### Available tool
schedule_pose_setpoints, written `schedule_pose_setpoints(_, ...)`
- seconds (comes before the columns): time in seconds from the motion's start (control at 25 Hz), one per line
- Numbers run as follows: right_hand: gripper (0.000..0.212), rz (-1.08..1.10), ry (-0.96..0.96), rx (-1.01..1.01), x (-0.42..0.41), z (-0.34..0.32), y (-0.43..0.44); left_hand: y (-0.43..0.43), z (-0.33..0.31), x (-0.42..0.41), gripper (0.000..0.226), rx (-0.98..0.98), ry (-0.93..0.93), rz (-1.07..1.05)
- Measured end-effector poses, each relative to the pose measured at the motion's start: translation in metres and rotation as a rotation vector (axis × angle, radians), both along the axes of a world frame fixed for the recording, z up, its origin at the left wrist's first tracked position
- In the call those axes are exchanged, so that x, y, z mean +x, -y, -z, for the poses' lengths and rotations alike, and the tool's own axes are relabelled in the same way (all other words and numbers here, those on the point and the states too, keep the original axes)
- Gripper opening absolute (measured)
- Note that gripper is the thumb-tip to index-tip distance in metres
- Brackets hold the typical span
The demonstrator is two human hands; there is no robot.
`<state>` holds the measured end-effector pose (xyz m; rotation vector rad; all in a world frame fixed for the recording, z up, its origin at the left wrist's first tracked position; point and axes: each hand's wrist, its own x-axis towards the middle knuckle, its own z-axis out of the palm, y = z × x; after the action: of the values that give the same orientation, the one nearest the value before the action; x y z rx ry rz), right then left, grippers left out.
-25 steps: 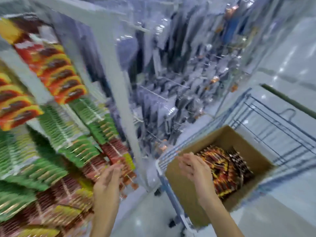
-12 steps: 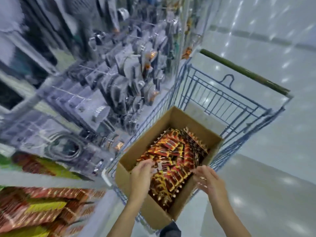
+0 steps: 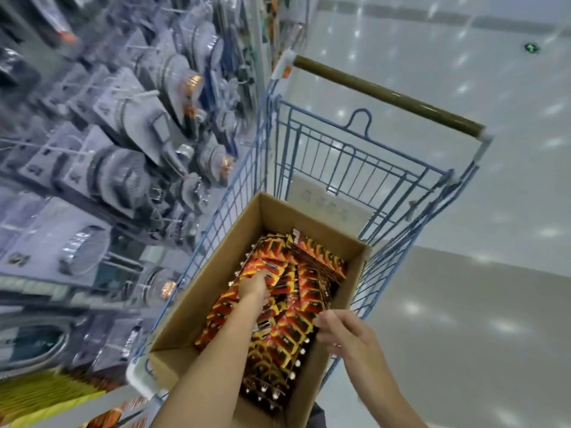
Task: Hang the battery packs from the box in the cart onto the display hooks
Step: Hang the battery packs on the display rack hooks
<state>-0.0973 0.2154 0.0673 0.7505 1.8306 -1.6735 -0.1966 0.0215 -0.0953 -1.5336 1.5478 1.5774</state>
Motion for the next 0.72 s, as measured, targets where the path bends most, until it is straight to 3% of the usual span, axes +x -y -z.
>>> schedule_pose_setpoints(0.12, 0.022, 0.015, 0.023, -0.011, -0.003, 0.007, 0.001, 0.002, 0.028, -0.021, 0.074, 0.012, 0.062, -0.109)
schedule_pose_setpoints(0.2, 0.022, 0.043, 0.035, -0.021, -0.003, 0.012, 0.0, 0.005, 0.035, -0.027, 0.077, 0.01, 0.067, -0.137)
schedule_pose_setpoints(0.4, 0.021, 0.067, 0.07, -0.02, -0.008, 0.015, 0.0, 0.017, 0.002, -0.008, 0.062, -0.005, -0.014, -0.128)
schedule_pose_setpoints(0.56, 0.018, 0.098, 0.125, -0.023, -0.026, 0.016, 0.004, 0.027, -0.058, 0.039, 0.031, 0.21, -0.028, -0.166)
schedule_pose_setpoints(0.72, 0.022, 0.145, 0.206, -0.08, -0.051, 0.038, 0.016, 0.044, -0.099, 0.108, 0.063, 0.446, -0.058, -0.207)
